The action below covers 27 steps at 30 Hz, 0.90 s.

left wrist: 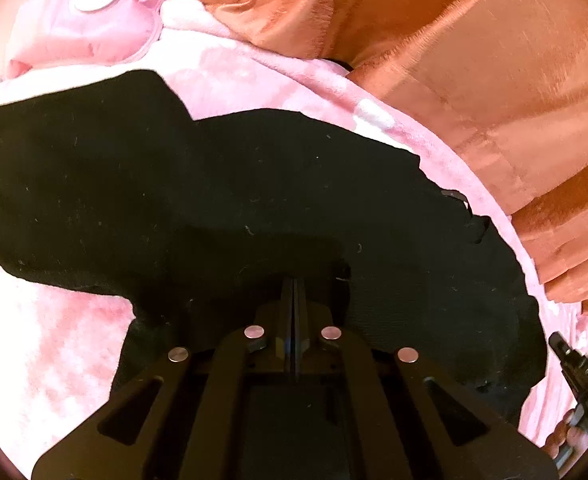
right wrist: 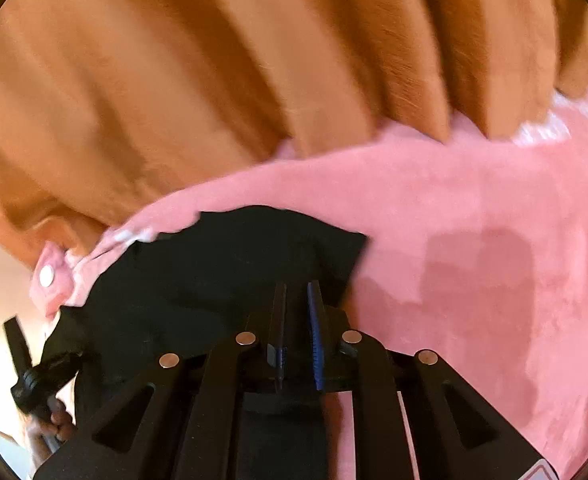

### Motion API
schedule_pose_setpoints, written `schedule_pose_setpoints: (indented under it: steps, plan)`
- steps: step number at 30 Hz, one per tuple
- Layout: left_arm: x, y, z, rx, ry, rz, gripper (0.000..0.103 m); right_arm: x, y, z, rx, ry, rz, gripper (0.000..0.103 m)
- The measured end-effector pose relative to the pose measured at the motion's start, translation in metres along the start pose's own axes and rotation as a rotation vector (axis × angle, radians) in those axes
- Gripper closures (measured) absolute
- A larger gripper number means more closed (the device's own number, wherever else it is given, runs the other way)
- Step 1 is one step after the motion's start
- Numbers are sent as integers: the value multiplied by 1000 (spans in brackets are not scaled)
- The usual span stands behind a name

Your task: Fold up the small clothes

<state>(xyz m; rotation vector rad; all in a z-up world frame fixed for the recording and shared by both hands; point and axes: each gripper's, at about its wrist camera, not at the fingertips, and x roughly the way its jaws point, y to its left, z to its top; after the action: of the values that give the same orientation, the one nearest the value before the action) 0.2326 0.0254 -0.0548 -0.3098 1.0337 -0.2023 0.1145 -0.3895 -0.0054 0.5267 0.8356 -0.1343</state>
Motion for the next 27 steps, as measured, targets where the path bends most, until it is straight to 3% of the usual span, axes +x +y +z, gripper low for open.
schedule_pose_setpoints:
  steps: [4,5,8,10,12,14,17,20,23,25,26,27]
  plan:
    - [-1,-1,-1,1,1,6,103,25,8,-18,-104,106,-84,92]
    - [-3,1,0,-16,4,-4,103,38,2,-23,-106,168,-112,98]
    - [-27,18,13,-104,-56,-44,100,29,-9,-21,-46,149,-95,101]
    - [-51,45,29,-176,-133,-6,89,9,-3,-18,-49,88,-113,95]
    - [-71,84,40,-295,-188,70,47,-3,9,-20,-102,45,-131,89]
    - [-89,144,45,-473,-234,180,43,-16,26,-24,-164,14,-131,89]
    - [-94,205,45,-621,-235,234,43,-18,50,-32,-215,6,-98,84]
    - [-91,245,46,-627,-233,339,44,-12,77,-45,-258,31,-63,74]
    - [-90,266,47,-619,-262,370,64,-7,98,-57,-310,44,-54,71]
    - [-89,264,54,-596,-261,361,91,-9,108,-60,-321,43,-40,65]
    - [-90,258,57,-583,-264,341,99,-5,113,-62,-317,44,-34,63]
    - [-93,245,61,-563,-283,330,99,-6,115,-64,-309,45,-25,63]
